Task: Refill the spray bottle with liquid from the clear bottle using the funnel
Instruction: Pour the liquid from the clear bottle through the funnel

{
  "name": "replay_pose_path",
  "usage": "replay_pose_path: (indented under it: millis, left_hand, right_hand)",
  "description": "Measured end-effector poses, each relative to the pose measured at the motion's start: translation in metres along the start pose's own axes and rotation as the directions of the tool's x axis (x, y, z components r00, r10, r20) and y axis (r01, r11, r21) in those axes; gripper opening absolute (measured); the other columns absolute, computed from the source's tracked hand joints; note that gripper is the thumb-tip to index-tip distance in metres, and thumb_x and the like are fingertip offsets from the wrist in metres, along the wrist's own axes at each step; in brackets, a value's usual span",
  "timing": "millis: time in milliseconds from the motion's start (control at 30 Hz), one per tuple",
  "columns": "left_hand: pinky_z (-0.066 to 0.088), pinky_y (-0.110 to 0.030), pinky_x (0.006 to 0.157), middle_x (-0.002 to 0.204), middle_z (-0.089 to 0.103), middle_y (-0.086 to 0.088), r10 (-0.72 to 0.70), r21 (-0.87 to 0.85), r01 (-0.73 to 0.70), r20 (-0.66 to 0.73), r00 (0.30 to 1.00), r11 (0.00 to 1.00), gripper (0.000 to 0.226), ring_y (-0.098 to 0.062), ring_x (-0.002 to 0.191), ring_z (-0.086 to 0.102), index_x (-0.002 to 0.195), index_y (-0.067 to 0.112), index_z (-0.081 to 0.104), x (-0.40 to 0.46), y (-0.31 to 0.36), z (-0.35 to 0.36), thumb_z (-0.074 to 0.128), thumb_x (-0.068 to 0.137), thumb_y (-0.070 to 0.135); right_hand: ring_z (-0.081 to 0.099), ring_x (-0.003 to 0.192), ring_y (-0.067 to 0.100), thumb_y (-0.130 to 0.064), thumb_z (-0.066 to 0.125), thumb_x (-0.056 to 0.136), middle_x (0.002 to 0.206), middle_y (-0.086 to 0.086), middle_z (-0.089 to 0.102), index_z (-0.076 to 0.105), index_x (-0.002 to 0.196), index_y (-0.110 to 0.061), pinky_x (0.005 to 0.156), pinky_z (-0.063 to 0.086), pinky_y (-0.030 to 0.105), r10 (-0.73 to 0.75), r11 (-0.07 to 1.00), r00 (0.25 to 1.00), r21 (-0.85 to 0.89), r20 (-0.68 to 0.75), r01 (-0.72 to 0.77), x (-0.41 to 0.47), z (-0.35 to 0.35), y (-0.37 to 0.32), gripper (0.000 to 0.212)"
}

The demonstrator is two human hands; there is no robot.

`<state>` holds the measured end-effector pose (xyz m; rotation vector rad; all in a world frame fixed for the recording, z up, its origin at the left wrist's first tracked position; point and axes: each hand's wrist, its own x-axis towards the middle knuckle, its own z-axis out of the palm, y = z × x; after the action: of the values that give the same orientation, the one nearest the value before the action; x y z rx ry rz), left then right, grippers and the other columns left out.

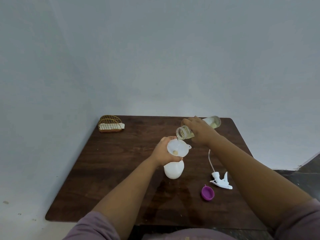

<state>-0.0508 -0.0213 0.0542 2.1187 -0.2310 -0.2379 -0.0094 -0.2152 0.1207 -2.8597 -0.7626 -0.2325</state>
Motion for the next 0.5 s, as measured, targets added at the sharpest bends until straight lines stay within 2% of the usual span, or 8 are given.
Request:
replay_pose_path:
  millis: [167, 500]
  left_hand:
    - [0.049, -0.037, 0.093, 0.13, 0.047, 0.003, 0.011, -0.021, -0.011, -0.008, 1.0, 1.0, 0.084, -0.019, 0.118, 0.05, 0.136, 0.025, 0.046, 0.001, -0.0014, 0.0001, 0.088, 0.063, 0.025]
    - [0.049, -0.033, 0.09, 0.13, 0.046, 0.004, 0.011, -0.016, -0.011, -0.01, 1.0, 1.0, 0.084, -0.017, 0.116, 0.05, 0.136, 0.025, 0.046, 0.0019, -0.0022, 0.0013, 0.088, 0.064, 0.026]
  right_hand:
    - [0.047, 0.098, 0.022, -0.009, 0.065, 0.075, 0.103, 0.002, 0.056, 0.052, 0.113, -0.017, 0.082, 0.04, 0.033, -0.006, 1.0, 1.0, 0.008, 0.019, 0.006, -0.0004, 0.0006, -0.0013, 0.041]
    - [0.046, 0.095, 0.02, -0.009, 0.067, 0.073, 0.1, -0.001, 0.055, 0.052, 0.112, -0.019, 0.08, 0.036, 0.029, -0.012, 1.0, 0.999, -0.012, 0.042, 0.012, 0.0013, 0.0041, -0.0008, 0.043]
